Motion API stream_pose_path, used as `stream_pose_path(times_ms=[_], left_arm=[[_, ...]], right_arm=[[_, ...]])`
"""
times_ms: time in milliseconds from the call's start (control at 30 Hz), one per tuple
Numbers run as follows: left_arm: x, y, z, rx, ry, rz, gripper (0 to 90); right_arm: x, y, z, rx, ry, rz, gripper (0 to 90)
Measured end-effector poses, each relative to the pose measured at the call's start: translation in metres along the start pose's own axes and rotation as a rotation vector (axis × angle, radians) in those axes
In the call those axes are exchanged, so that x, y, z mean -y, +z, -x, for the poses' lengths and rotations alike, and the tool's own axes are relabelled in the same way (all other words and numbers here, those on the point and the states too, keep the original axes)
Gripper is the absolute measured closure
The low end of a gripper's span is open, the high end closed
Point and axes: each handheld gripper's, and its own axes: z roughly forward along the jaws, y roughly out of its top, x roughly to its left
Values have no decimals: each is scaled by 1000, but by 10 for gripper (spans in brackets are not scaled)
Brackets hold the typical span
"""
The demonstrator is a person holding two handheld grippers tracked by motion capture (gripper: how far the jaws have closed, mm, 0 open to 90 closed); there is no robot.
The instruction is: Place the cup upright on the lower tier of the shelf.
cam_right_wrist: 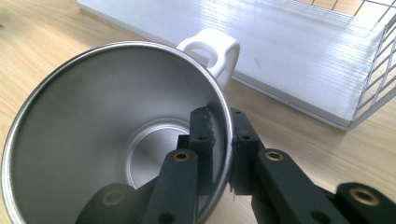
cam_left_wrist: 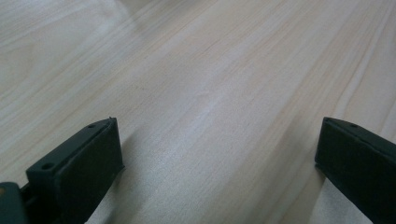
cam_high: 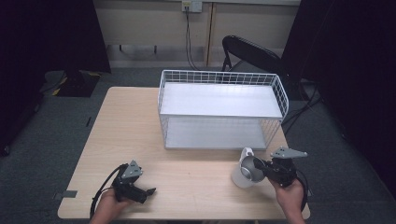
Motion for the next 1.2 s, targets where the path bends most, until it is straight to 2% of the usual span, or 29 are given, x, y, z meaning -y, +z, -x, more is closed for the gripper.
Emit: stream_pose_path(times_ms=[133,267,333,533,833,1200], left_arm=[[0,0,0,2,0,-1,0],[0,0,0,2,0,-1,0],[0,0,0,2,1,-2,0],[0,0,0,2,1,-2,0],[0,0,0,0,0,0,0],[0,0,0,0,0,0,0]], right_arm=[[0,0,-1,2,-9,0,828],[-2,0,1,-3,10,-1,827],[-5,-3,3,-9,29,19,827],[-14,-4,3,-12,31,35,827],[-30,-5,8,5,52,76,827],[-41,-3,12,23,56,95,827]])
